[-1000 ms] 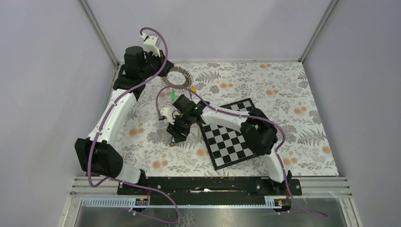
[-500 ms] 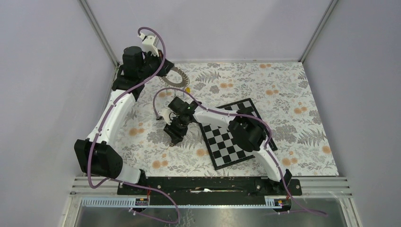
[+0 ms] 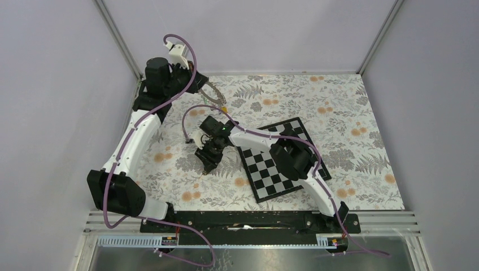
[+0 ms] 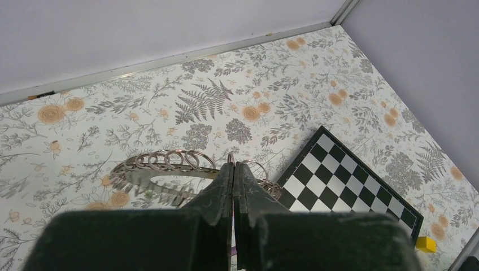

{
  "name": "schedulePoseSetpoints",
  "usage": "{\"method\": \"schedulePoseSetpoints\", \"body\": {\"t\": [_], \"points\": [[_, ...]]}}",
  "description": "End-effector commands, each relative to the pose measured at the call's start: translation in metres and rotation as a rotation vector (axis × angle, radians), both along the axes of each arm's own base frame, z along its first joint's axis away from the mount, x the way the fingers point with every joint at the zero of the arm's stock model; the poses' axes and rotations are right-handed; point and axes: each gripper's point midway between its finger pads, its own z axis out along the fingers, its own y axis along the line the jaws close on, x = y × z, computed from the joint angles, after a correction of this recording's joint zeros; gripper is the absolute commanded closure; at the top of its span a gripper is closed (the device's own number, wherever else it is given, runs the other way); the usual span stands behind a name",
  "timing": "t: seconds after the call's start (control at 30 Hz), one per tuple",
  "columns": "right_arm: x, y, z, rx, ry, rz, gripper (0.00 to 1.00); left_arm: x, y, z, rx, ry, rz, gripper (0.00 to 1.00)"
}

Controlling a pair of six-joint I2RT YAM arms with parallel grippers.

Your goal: Put the keys on the keyring

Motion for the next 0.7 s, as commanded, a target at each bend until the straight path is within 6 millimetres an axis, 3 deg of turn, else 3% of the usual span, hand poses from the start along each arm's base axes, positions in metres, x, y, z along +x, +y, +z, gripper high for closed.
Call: {"method": "schedulePoseSetpoints", "body": {"t": [0.0,0.27,0.4,0.5,0.67], "points": [[-0.007,0.004,0.0,-0.003,0.05,0.004,0.63,-0.008,0.0,0.046,-0.041,-0.145,-0.019,1.0],[-0.008,0.004,-0.003,-0.016,0.046,-0.002,0.72,-0.009,-0.001,0.045,-0.049,-0.139,-0.028,1.0],[-0.01,0.005,-0.003,-0.017,0.051,-0.009,0.84,-0.008,-0.001,0.043,-0.051,-0.137,-0.028,1.0],[-0.009,0.006,0.001,-0.013,0.052,-0.015,0.93,-0.008,-0.001,0.041,-0.05,-0.134,-0.026,1.0],[-0.007,0.006,0.012,-0.002,0.03,-0.021,0.98,-0.009,0.0,0.04,-0.053,-0.133,-0.027,1.0]]}}
